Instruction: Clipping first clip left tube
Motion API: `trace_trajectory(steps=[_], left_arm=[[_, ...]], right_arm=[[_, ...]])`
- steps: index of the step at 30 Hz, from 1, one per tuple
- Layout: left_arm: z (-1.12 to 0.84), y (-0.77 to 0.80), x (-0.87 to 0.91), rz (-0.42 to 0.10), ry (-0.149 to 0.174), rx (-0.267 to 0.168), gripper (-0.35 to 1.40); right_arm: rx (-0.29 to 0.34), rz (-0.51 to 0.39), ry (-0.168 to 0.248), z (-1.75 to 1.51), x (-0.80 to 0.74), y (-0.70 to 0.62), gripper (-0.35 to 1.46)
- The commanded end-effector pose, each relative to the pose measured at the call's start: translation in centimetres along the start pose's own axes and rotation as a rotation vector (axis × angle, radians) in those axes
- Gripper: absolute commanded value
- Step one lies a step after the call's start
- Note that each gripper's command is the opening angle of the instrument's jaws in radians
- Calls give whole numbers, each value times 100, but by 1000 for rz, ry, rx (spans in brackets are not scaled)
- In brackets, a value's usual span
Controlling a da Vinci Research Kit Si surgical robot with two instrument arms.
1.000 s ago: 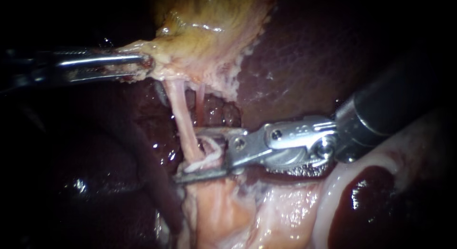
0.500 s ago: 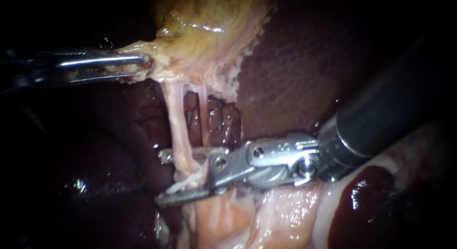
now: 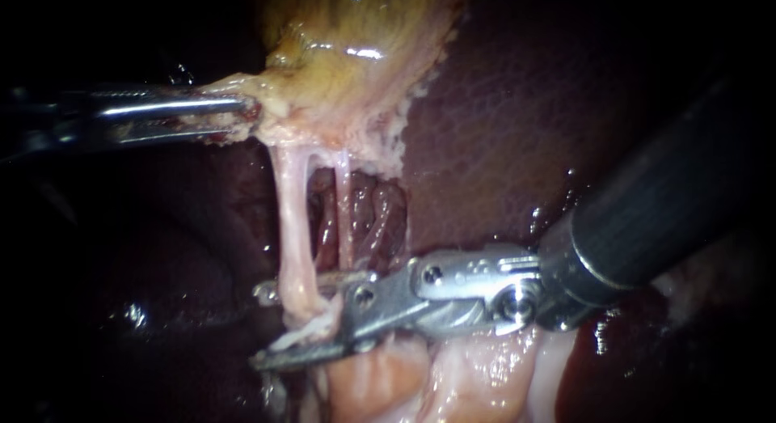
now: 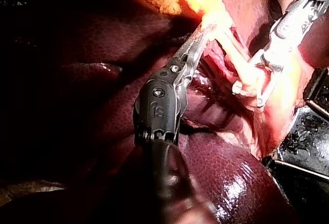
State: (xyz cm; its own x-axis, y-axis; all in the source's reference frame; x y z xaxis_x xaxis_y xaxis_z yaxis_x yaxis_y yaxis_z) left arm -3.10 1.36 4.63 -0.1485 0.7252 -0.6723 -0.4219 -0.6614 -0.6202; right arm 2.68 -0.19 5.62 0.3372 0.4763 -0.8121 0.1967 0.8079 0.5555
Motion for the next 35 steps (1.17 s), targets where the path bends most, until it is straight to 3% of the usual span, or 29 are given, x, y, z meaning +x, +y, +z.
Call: trace_trajectory(steps=[1,7,12,35], left_arm=[[0,0,0,0,0,0,-35],[0,0,0,0,0,0,-35],[0,0,0,0,0,0,-35],[0,-1,0,0,0,0,-35]], right_arm=[[-1,0,-1,0,-2,1,20],[-1,0,-1,-1,-4,3,1],[-3,23,-1,-2,-4,3,-34],[21,58,-23,-3,-9,8,-35]])
